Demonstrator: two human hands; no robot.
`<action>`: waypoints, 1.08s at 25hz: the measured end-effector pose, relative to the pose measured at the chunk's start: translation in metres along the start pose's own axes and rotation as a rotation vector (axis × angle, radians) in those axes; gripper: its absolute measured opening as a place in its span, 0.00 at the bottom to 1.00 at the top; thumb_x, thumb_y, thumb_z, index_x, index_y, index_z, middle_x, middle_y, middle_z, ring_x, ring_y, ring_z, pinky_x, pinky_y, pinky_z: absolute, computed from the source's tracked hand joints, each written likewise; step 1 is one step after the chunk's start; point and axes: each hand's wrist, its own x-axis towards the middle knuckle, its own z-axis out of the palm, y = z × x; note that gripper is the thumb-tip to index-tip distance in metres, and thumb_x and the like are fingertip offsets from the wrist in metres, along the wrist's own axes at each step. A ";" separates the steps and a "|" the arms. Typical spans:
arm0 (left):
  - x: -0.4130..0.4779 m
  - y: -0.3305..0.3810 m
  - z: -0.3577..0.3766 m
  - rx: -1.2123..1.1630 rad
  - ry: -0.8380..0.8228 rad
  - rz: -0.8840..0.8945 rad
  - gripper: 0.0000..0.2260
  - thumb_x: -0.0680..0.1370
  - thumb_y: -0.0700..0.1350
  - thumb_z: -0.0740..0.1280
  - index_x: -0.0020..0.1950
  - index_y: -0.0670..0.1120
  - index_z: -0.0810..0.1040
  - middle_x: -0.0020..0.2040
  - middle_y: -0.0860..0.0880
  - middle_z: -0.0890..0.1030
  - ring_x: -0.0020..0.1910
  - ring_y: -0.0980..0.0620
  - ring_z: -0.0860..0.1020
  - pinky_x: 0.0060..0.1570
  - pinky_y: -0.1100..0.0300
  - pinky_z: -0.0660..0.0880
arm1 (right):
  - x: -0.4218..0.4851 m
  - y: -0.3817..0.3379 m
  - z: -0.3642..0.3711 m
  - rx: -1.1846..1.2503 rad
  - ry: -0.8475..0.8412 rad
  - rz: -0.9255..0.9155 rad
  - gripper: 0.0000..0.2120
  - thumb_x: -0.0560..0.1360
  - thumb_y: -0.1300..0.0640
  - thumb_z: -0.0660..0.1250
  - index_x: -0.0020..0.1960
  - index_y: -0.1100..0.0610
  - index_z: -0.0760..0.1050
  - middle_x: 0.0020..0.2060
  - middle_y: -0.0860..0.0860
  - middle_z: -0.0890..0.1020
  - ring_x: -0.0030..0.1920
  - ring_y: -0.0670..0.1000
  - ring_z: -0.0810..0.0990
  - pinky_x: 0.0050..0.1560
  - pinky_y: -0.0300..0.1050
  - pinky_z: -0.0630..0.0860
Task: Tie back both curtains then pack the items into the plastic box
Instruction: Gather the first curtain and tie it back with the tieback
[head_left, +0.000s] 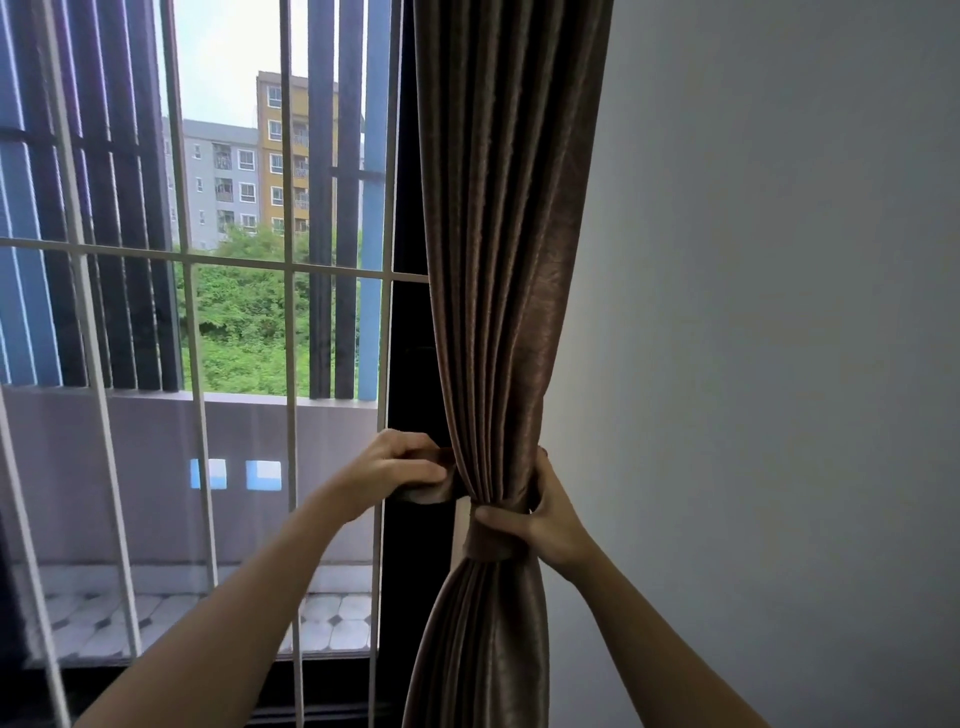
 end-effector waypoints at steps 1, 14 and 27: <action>-0.003 0.001 -0.007 0.035 0.022 0.004 0.16 0.64 0.51 0.69 0.37 0.38 0.78 0.28 0.54 0.75 0.28 0.57 0.73 0.31 0.66 0.69 | 0.001 -0.002 -0.003 -0.004 -0.006 0.002 0.33 0.64 0.62 0.77 0.62 0.47 0.65 0.54 0.42 0.75 0.51 0.35 0.78 0.49 0.32 0.76; -0.014 -0.017 -0.010 1.066 0.155 -0.112 0.13 0.76 0.52 0.65 0.46 0.44 0.80 0.39 0.50 0.74 0.37 0.51 0.73 0.28 0.64 0.62 | 0.012 0.001 0.008 -0.157 -0.011 0.061 0.39 0.65 0.51 0.78 0.69 0.51 0.60 0.55 0.42 0.77 0.56 0.46 0.79 0.50 0.30 0.76; -0.022 -0.031 -0.006 0.851 0.238 -0.079 0.10 0.73 0.52 0.66 0.39 0.45 0.76 0.34 0.49 0.79 0.34 0.49 0.77 0.32 0.58 0.69 | 0.013 0.033 0.020 -0.150 0.036 0.154 0.34 0.62 0.44 0.78 0.64 0.50 0.69 0.55 0.45 0.80 0.54 0.45 0.80 0.57 0.41 0.77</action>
